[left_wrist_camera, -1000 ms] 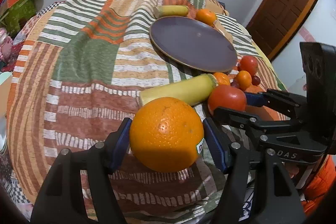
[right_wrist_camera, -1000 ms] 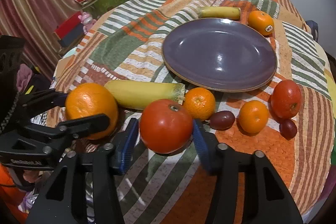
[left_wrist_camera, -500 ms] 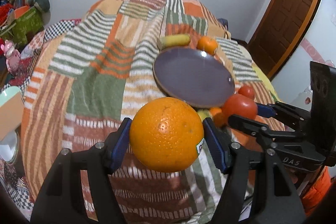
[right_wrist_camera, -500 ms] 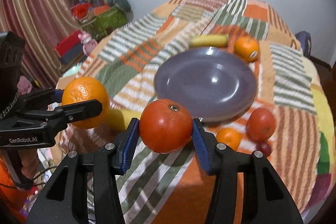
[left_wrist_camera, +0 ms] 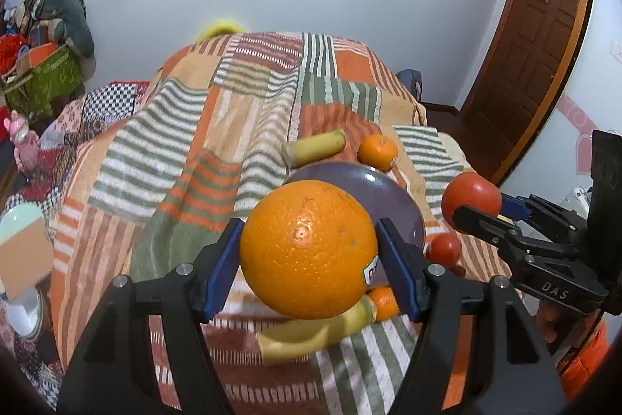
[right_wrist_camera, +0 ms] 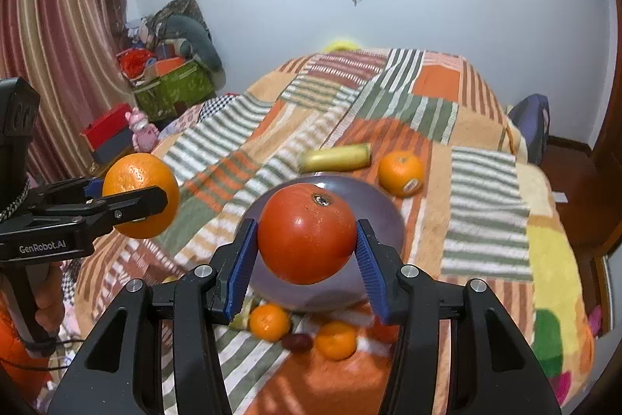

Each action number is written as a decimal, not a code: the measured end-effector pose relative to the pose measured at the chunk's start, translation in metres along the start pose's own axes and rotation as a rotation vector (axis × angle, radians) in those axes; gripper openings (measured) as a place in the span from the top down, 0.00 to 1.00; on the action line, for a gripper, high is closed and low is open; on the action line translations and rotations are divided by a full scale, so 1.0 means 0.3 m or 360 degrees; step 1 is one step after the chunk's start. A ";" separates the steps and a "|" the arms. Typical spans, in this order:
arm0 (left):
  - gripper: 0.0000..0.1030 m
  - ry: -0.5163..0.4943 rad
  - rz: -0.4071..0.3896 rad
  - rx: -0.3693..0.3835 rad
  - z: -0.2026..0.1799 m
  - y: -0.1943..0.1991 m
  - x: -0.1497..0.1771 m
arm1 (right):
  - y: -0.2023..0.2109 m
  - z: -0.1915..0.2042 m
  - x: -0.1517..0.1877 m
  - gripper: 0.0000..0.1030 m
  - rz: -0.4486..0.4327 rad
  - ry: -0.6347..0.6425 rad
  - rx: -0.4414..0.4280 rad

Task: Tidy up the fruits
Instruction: 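Carry the orange onto the purple plate with left tool while right tool places the tomato there, then grasp the yellow squash with left tool while right tool grasps another red tomato, then lift the squash over the plate with left tool while right tool carries the tomato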

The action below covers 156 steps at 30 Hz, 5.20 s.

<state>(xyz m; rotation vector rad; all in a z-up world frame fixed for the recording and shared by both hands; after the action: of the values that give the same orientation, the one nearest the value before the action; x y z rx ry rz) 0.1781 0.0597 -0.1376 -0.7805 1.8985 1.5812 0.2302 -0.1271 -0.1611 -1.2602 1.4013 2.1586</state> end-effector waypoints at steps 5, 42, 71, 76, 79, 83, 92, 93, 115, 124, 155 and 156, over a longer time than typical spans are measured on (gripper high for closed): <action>0.34 -0.0013 -0.0039 0.0005 -0.020 -0.024 -0.057 | -0.004 -0.024 -0.048 0.55 -0.0050 0.0017 0.0016; 0.34 -0.0072 0.0394 -0.0021 -0.013 -0.585 -0.151 | -0.402 -0.186 -0.080 0.54 0.0311 0.0177 0.0057; 0.22 -0.0136 0.0385 0.0007 -0.016 -0.540 -0.151 | -0.357 -0.184 -0.071 0.29 0.0338 0.0217 0.0061; 0.17 -0.0188 0.0294 -0.0010 -0.038 -0.425 -0.153 | -0.274 -0.184 -0.074 0.29 0.0273 0.0186 0.0084; 0.13 -0.0209 0.0253 -0.0022 -0.048 -0.357 -0.140 | -0.226 -0.178 -0.070 0.29 0.0236 0.0165 0.0098; 0.11 -0.0219 0.0244 -0.0032 -0.053 -0.286 -0.098 | -0.147 -0.183 -0.045 0.27 0.0187 0.0133 0.0142; 0.09 -0.0214 0.0330 -0.0042 -0.043 -0.206 0.058 | -0.028 -0.218 0.081 0.27 0.0201 -0.0027 0.0186; 0.09 -0.0207 0.0346 -0.0036 -0.041 -0.204 0.082 | -0.019 -0.222 0.093 0.27 0.0205 -0.0042 0.0189; 0.04 -0.0323 0.0588 -0.0024 -0.078 -0.332 0.309 | -0.094 -0.286 0.243 0.27 0.0406 -0.0269 0.0135; 0.25 -0.0341 0.0551 0.0018 -0.072 -0.319 0.311 | -0.170 -0.234 0.249 0.48 0.0496 -0.0179 0.0054; 0.57 -0.0159 0.0631 -0.0046 0.053 -0.335 0.276 | -0.076 -0.189 0.157 0.58 0.0319 -0.0131 0.0076; 0.57 -0.0162 0.0638 -0.0045 0.053 -0.348 0.273 | -0.079 -0.188 0.156 0.58 0.0320 -0.0130 0.0075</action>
<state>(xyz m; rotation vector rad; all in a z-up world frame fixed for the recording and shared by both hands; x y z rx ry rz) 0.1988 0.0532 -0.2696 -0.3317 2.0502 1.8454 0.2470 -0.1730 -0.2204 -1.0414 1.5949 2.2623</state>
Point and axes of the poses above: each gripper's, at about its wrist camera, not at the fingertips, and y roughly against the way its jaws point, z to its left, x to its underside, the point moved 3 cm from there along -y, roughly the way its jaws point, and after that the axes turned 1 degree about -y, right-handed, at the moved point
